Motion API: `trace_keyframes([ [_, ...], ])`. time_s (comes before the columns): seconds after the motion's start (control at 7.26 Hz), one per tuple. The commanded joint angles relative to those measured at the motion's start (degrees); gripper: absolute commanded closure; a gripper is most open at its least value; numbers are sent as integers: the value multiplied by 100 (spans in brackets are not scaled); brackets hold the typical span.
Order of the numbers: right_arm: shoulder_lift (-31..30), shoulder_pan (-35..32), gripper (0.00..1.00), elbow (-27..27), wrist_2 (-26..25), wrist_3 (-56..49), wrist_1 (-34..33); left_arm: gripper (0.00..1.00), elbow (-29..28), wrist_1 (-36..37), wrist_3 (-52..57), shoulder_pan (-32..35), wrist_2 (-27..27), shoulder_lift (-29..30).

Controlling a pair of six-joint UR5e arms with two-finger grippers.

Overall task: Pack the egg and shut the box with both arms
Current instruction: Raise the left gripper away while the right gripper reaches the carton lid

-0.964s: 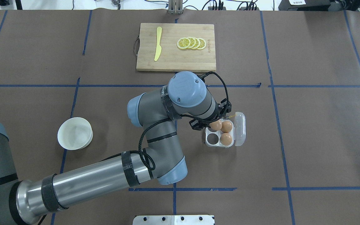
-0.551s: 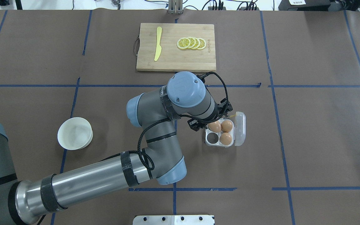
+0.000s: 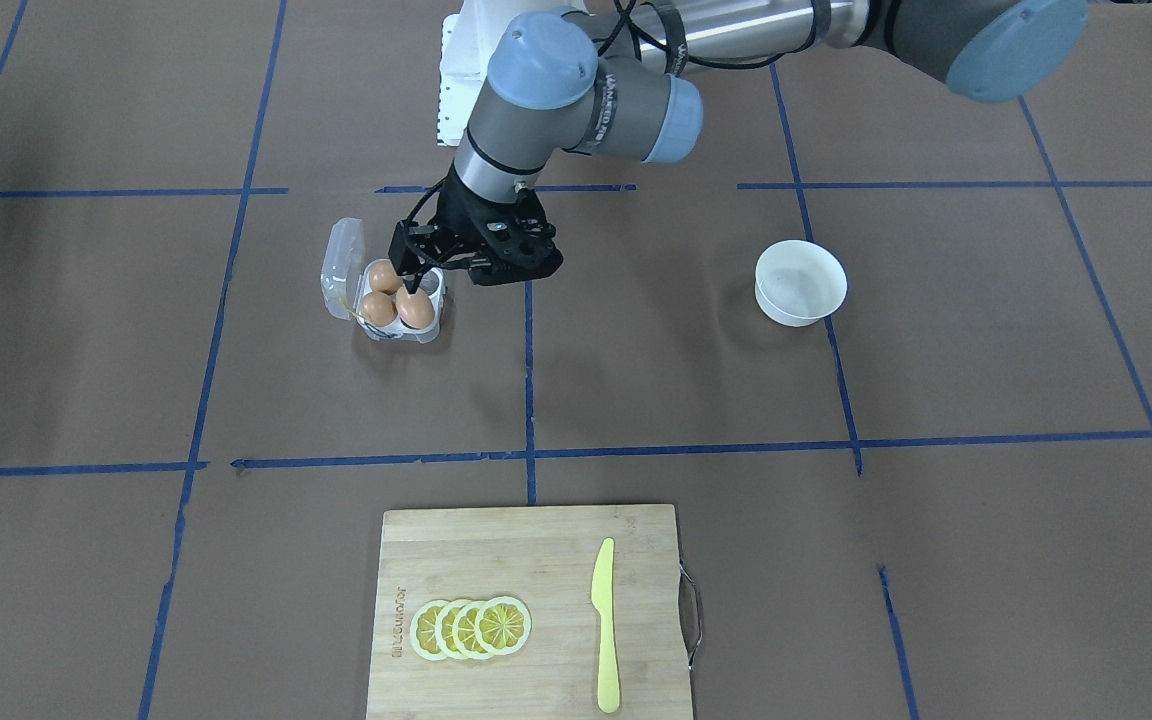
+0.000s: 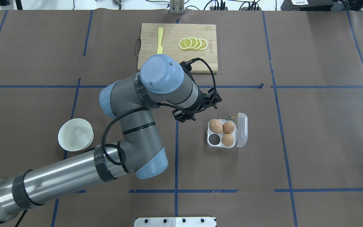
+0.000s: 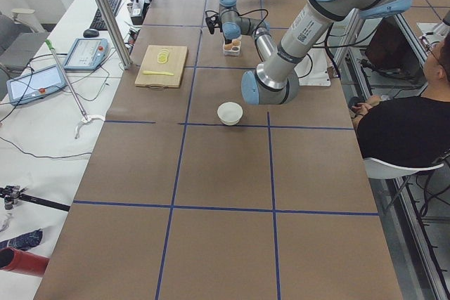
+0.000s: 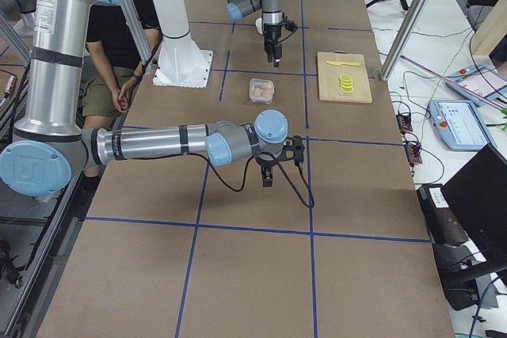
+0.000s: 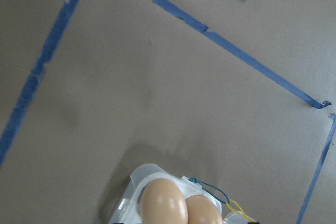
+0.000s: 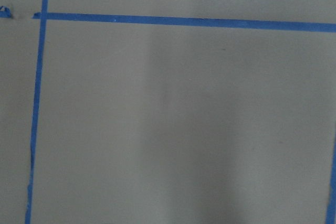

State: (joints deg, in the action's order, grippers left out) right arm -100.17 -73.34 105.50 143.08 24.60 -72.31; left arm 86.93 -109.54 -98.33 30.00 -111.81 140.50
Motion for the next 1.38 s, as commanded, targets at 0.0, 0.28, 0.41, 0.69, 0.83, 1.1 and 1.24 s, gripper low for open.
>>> trace_keyframes([
  [0.0,50,1132,0,14,-461,2250,1555,17,1007,495,847,557,-367,-757],
  [0.28,505,2468,0,23,-1577,4011,2229,17,1343,495,1681,1242,-640,-1260],
  [0.41,916,2961,0,23,-1903,4575,2230,17,1344,495,2059,1532,-658,-1384],
  [0.69,1838,4191,0,23,-2947,5779,2143,17,1344,486,2781,2025,-973,-1717],
  [0.83,2444,4397,0,41,-3178,6019,1646,17,1335,486,3141,2158,-975,-1841],
  [1.1,3632,4381,0,670,-3163,6057,-309,17,1344,451,3346,2194,-966,-1982],
  [1.24,3715,4242,0,978,-3146,6057,-658,17,1353,451,3346,2212,-966,-1991],
])
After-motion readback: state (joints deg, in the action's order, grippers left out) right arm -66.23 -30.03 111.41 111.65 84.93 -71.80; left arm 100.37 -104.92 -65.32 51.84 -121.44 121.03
